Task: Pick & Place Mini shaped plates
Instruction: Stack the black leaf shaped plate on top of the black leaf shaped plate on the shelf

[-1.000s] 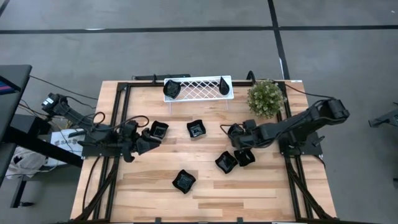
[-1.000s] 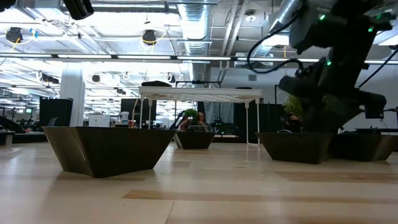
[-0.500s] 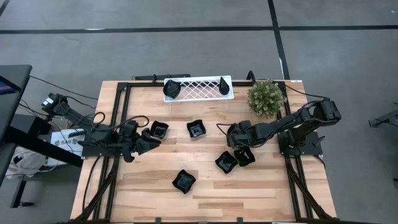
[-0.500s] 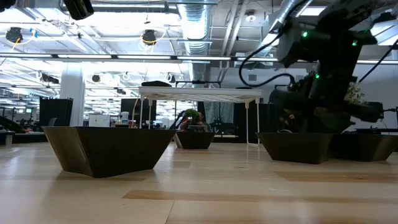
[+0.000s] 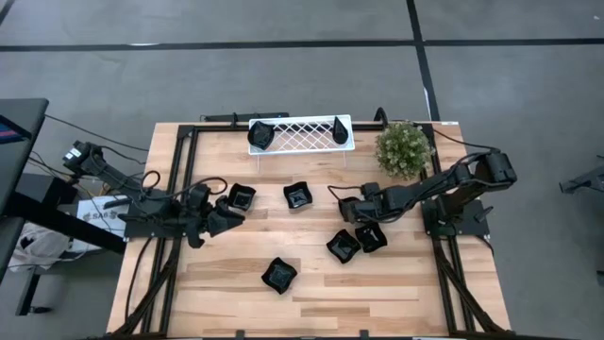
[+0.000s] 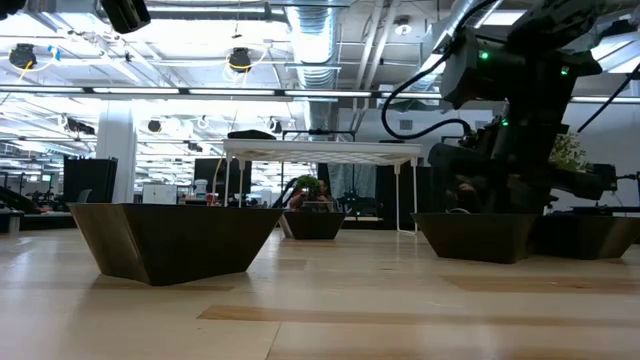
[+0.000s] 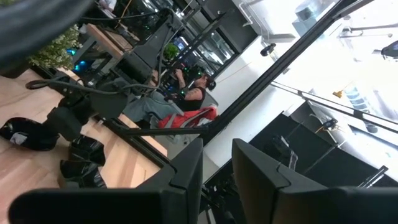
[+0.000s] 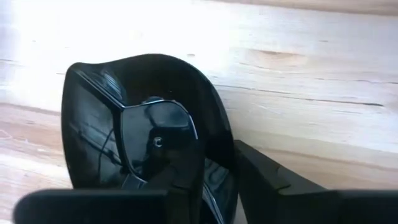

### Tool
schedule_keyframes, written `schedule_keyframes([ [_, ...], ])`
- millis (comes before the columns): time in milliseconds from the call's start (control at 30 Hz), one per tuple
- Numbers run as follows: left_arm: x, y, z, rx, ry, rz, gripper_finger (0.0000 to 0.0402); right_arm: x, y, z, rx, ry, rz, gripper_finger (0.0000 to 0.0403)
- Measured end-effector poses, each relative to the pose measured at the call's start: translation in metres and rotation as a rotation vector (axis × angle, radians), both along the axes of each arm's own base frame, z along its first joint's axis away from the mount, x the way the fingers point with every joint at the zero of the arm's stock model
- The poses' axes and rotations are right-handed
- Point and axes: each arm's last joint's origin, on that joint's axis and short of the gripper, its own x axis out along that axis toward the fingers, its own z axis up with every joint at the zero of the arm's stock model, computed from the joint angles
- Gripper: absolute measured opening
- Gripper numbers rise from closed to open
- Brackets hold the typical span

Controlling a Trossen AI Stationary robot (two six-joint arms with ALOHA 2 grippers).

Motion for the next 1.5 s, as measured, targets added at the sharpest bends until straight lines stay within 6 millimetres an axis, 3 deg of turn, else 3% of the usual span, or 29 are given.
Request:
schedule_keyframes([
  [400, 0.000, 0.000, 0.000, 0.000, 0.000, 0.002, 0.0088, 0.002, 0.003, 0.002, -0.006, -0.029, 0.019, 0.0006],
  [600, 0.000, 0.000, 0.000, 0.000, 0.000, 0.002, 0.0088, 0.011, 0.006, 0.015, -0.037, -0.082, 0.053, 0.0004],
  [1033, 0.002, 0.004, 0.001, -0.009, -0.015, 0.014, 0.0088, 0.057, 0.011, 0.091, -0.229, -0.285, 0.224, 0.0001],
  [1300, 0.007, 0.018, 0.003, -0.252, -0.019, 0.168, 0.0088, 0.082, 0.020, 0.143, -0.391, -0.547, 0.269, 0.0001],
  [1500, 0.009, 0.024, 0.005, -0.253, -0.041, 0.201, 0.0088, 0.090, 0.023, 0.160, -0.464, -0.704, 0.237, 0.0001],
])
